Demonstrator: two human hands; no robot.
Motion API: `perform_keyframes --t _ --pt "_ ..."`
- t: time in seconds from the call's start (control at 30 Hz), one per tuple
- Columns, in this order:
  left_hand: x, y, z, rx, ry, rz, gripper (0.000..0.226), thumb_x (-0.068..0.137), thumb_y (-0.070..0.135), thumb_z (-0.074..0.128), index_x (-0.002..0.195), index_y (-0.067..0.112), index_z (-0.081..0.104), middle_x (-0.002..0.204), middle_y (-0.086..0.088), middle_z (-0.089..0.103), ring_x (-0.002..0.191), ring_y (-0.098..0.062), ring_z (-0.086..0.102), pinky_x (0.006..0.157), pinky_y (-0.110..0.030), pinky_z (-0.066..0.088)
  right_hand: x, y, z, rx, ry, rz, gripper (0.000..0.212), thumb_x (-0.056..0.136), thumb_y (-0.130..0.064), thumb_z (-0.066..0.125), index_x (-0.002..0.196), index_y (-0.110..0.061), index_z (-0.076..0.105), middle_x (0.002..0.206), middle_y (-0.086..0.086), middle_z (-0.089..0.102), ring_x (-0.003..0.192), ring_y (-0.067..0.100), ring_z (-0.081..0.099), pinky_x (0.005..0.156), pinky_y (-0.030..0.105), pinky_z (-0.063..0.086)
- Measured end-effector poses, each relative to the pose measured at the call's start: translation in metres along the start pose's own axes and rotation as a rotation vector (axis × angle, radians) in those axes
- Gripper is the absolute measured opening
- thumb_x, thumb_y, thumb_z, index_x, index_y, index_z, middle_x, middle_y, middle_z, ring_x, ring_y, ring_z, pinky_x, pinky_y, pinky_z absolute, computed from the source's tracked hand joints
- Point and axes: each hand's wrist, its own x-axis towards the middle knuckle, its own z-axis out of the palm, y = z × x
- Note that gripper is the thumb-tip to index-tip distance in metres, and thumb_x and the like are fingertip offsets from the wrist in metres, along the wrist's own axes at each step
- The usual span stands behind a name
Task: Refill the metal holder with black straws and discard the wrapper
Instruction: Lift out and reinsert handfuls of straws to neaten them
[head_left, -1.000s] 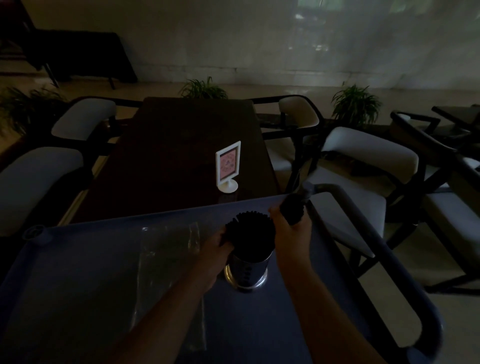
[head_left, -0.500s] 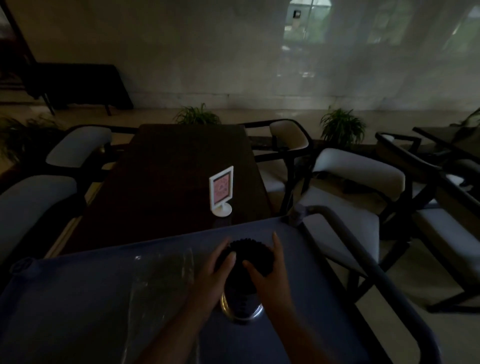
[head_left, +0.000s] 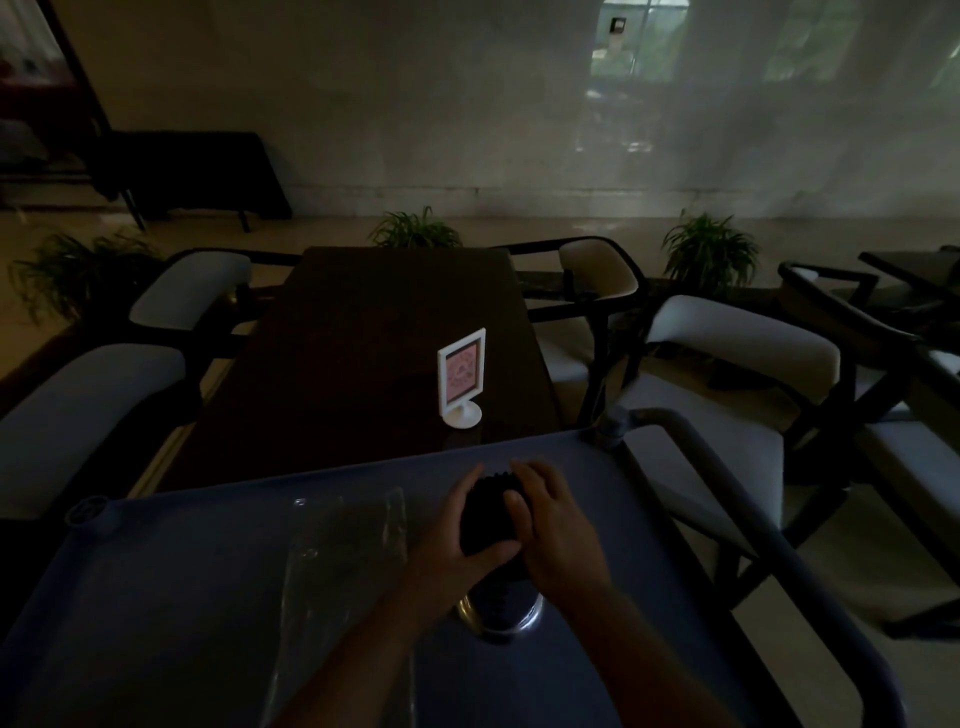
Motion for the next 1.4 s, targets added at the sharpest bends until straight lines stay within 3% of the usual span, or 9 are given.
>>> perform_keyframes --t 0.17,0.23,0.37,0.57,0.77,0.97,1.03,1.13,1.4 --pt "0.003 -0.008 -0.008 0.047 0.05 -0.039 0.111 0.07 0.022 0.086 0.146 0.054 0.012 0.135 0.022 0.037 0.122 0.002 0.043 0.098 -0.03 0.049 0.005 0.007 -0.005 0.614 -0.104 0.266 0.055 0.1 -0.04 0.043 0.15 -0.033 0.021 0.128 -0.007 0.05 0.095 -0.011 0.057 0.071 0.002 0.045" --pt "0.004 -0.014 -0.009 0.009 0.112 -0.055 0.111 0.07 0.017 0.086 0.147 0.051 0.013 0.125 0.028 0.041 0.109 0.014 0.048 0.085 -0.02 0.053 0.0 0.018 -0.005 0.858 -0.114 0.302 0.061 0.093 -0.036 0.055 0.145 -0.035 0.024 0.129 -0.005 0.053 0.098 -0.011 0.062 0.071 0.004 0.049" --pt "0.003 -0.026 -0.007 -0.025 0.161 -0.12 0.071 0.075 0.01 0.08 0.122 0.05 0.045 0.117 0.026 0.054 0.107 0.008 0.054 0.073 -0.01 0.049 -0.016 0.036 -0.002 0.726 -0.257 0.221 0.073 0.077 -0.03 0.077 0.14 -0.024 0.041 0.133 -0.004 0.058 0.12 0.003 0.057 0.091 0.019 0.051" --pt "0.01 -0.02 0.009 -0.069 0.227 -0.095 0.037 0.082 0.01 0.075 0.106 0.035 0.062 0.105 0.015 0.07 0.097 0.007 0.066 0.073 -0.008 0.051 -0.018 0.036 0.003 0.627 -0.122 0.197 0.039 0.086 -0.011 0.072 0.119 -0.029 0.059 0.117 -0.002 0.07 0.108 0.004 0.065 0.092 0.024 0.052" --pt "0.019 -0.011 0.018 0.004 0.279 -0.076 0.037 0.084 0.01 0.074 0.112 0.028 0.059 0.106 0.007 0.069 0.103 -0.01 0.065 0.081 -0.014 0.051 -0.008 0.04 -0.002 0.595 -0.132 0.194 0.034 0.089 -0.009 0.068 0.118 -0.024 0.06 0.112 -0.007 0.069 0.106 0.003 0.065 0.09 0.021 0.053" --pt "0.014 -0.007 0.013 0.02 0.264 -0.134 0.075 0.078 0.028 0.079 0.142 0.024 0.039 0.119 0.013 0.054 0.099 0.009 0.053 0.067 -0.002 0.048 0.0 0.049 -0.012 0.565 -0.135 0.237 0.086 0.077 -0.033 0.079 0.149 -0.021 0.033 0.136 -0.008 0.047 0.127 0.008 0.044 0.089 0.014 0.038" --pt "0.005 -0.005 0.005 0.028 0.272 -0.128 0.088 0.076 0.034 0.08 0.148 0.026 0.03 0.135 0.006 0.048 0.113 -0.003 0.054 0.088 -0.019 0.053 0.001 0.042 -0.023 0.528 -0.078 0.183 0.089 0.073 -0.05 0.074 0.148 -0.024 0.034 0.135 -0.013 0.045 0.126 0.003 0.042 0.089 0.011 0.034" --pt "-0.015 0.003 -0.01 0.039 0.327 -0.081 0.084 0.073 0.04 0.077 0.146 0.023 0.037 0.143 -0.002 0.049 0.128 -0.015 0.049 0.105 -0.041 0.046 0.002 0.016 -0.043 0.468 -0.053 0.065 0.071 0.082 -0.046 0.069 0.144 -0.025 0.041 0.132 -0.02 0.048 0.117 -0.013 0.045 0.089 0.006 0.034" --pt "-0.06 0.026 -0.074 0.17 0.433 0.101 0.03 0.083 0.034 0.07 0.112 0.033 0.063 0.102 0.011 0.073 0.097 -0.004 0.068 0.082 -0.024 0.054 -0.016 -0.081 -0.047 0.745 0.082 -0.045 0.03 0.094 -0.022 0.061 0.123 -0.025 0.061 0.115 -0.01 0.067 0.101 -0.003 0.065 0.071 0.012 0.054"
